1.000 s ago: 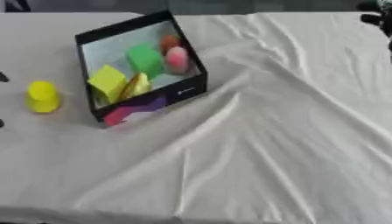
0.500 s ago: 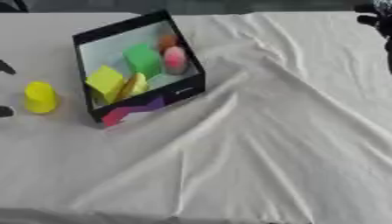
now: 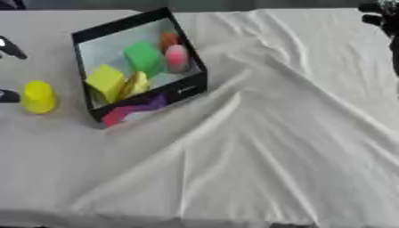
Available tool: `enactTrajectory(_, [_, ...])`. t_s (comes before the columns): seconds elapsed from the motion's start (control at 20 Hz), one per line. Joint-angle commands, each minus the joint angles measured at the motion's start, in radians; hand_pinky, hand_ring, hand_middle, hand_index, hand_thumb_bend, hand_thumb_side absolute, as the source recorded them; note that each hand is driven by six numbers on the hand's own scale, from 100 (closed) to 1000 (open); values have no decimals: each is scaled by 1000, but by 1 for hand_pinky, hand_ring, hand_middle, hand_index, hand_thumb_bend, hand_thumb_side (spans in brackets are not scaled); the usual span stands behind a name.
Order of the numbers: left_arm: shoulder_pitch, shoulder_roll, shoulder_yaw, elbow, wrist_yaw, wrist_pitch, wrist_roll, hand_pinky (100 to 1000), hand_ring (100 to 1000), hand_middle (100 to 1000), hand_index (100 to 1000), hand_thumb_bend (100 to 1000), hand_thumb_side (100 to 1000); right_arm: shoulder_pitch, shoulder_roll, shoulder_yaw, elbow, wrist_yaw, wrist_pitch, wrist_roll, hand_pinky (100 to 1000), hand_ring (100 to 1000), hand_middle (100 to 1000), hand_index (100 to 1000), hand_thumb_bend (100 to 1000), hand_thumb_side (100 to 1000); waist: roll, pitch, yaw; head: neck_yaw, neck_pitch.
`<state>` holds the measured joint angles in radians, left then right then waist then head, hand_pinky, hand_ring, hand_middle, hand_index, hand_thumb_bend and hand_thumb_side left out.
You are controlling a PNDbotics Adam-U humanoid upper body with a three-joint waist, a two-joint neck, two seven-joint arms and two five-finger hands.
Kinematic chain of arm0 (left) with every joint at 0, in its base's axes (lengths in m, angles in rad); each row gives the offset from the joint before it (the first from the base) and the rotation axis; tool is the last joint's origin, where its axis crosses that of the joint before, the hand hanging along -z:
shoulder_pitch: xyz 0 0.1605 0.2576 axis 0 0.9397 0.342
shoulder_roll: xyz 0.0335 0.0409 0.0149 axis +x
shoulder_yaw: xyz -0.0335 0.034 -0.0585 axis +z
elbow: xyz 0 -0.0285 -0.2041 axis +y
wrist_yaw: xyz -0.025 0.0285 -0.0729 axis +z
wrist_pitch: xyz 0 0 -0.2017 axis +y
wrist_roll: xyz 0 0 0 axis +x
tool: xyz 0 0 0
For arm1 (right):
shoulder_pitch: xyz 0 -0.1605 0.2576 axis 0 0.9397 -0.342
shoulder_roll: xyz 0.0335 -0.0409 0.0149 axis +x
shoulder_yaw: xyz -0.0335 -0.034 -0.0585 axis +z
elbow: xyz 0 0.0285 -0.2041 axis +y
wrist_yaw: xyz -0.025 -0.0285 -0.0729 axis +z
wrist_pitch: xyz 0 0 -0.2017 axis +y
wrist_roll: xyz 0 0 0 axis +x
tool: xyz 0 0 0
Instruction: Pick up objects on the table and place them in the box.
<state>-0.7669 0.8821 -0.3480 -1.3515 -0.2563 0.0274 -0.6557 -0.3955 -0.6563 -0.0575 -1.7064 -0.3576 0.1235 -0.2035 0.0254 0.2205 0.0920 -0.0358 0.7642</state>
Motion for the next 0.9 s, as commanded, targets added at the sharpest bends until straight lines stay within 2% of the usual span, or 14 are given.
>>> enactTrajectory(0.05, [-43, -10, -1, 49, -21, -6, -21, 907, 922, 810, 839, 637, 401, -16, -15, -7, -4, -3, 4, -1, 819, 766, 753, 873, 100, 602, 12, -21, -2, 8, 6])
enactTrajectory(0.4, [-79, -63, -3, 146, -92, -36, -34, 903, 915, 808, 831, 666, 410, -19, -11, -5, -1, -4, 11, -1, 821, 763, 752, 873, 100, 608, 12, -19, -6, -1, 5])
enactTrajectory(0.9, [-89, -115, -12, 219, -286, -84, 42, 897, 901, 811, 833, 758, 355, -22, -4, -3, 2, -5, 12, 6, 823, 758, 751, 872, 100, 611, 13, -16, -10, 2, -5])
